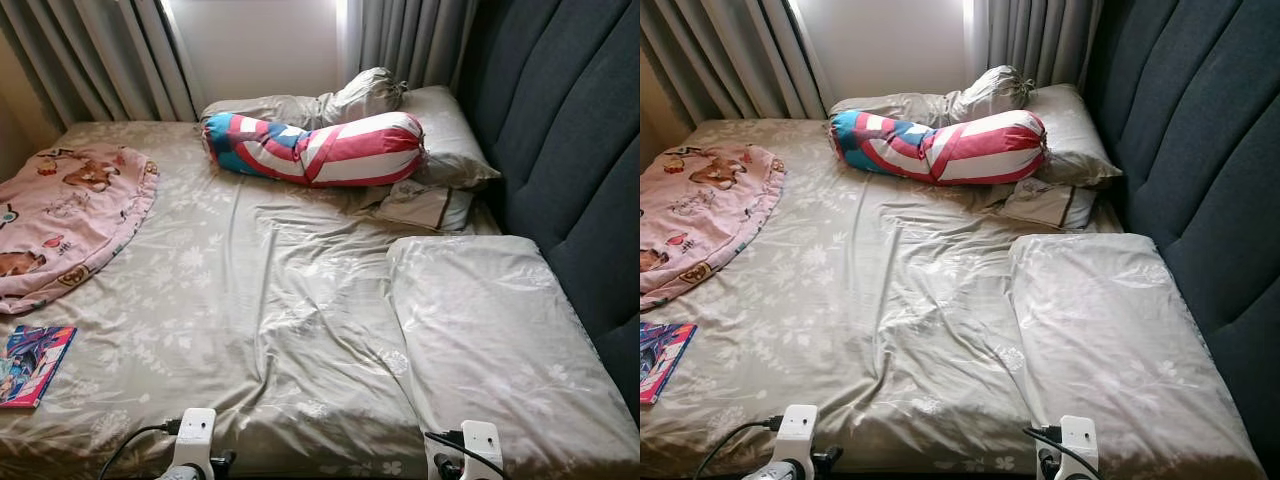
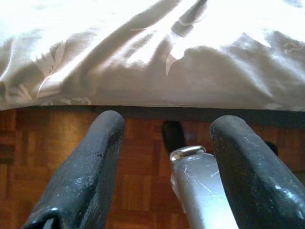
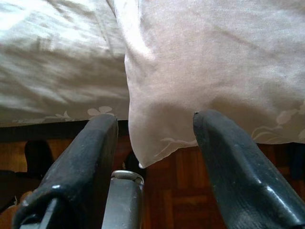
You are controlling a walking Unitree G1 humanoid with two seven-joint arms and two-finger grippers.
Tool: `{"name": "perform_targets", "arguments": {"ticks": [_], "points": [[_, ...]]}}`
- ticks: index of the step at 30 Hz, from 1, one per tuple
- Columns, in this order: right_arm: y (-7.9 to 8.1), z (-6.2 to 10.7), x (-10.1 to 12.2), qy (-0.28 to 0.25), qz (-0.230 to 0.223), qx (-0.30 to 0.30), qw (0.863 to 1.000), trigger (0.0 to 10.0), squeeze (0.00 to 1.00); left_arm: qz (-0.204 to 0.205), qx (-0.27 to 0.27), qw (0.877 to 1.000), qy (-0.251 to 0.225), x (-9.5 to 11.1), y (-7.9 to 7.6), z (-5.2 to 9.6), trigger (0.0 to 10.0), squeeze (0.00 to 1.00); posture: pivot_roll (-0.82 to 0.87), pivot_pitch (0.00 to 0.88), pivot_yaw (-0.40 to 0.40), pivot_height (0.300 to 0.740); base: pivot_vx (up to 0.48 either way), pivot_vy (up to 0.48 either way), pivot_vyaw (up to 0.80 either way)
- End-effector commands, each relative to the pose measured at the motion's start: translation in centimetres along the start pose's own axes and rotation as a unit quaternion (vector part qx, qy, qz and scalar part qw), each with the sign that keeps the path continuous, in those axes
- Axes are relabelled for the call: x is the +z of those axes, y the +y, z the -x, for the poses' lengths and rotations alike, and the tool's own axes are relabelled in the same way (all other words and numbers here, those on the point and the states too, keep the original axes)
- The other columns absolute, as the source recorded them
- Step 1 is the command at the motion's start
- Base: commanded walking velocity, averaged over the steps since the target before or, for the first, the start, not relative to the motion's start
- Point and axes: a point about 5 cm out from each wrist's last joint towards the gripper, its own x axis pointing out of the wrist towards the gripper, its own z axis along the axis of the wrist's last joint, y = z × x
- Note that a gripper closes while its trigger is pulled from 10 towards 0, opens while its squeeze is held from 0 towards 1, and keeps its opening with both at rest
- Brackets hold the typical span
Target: Clean up the room
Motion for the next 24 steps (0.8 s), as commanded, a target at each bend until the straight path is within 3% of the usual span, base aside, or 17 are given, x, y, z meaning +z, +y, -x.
{"name": "perform_targets", "arguments": {"ticks": [1, 6, 9, 12, 24], "points": [[0.1, 0.1, -0.4, 0.01, 0.005, 0.003, 1.0, 10.0, 0.0, 0.015, 0.006, 1.0, 0.006, -0.2, 0.1, 0.0, 10.0, 0.0, -0.1, 0.0, 0.006, 0.74, 0.0, 0.0, 0.0], [0.4, 0.0, -0.4, 0.01, 0.032, 0.014, 0.999, 10.0, 0.0, 0.019, 0.0, 1.0, 0.023, -1.3, -0.2, 0.2, 10.0, 0.0, -0.1, 0.0, 0.006, 0.74, 0.0, 0.0, 0.0], [0.6, 0.0, -0.5, 0.009, 0.032, 0.019, 0.999, 10.0, 0.0, 0.021, 0.004, 0.999, 0.031, -1.8, 0.0, 0.3, 10.0, 0.0, -0.1, 0.0, 0.008, 0.74, 0.0, 0.182, 0.8], [0.7, 0.1, -0.6, 0.009, 0.012, 0.019, 1.0, 10.0, 0.0, 0.016, 0.007, 0.999, 0.031, -1.8, 0.1, 0.3, 10.0, 0.0, -0.1, 0.0, 0.009, 0.74, 0.0, 0.475, 0.0], [1.0, 0.2, -1.1, 0.017, 0.022, 0.021, 0.999, 10.0, 0.0, 0.002, 0.002, 1.0, 0.03, -1.7, -0.1, 0.3, 10.0, 0.0, -0.11, 0.0, 0.017, 0.74, 0.0, 0.472, 0.0]]}}
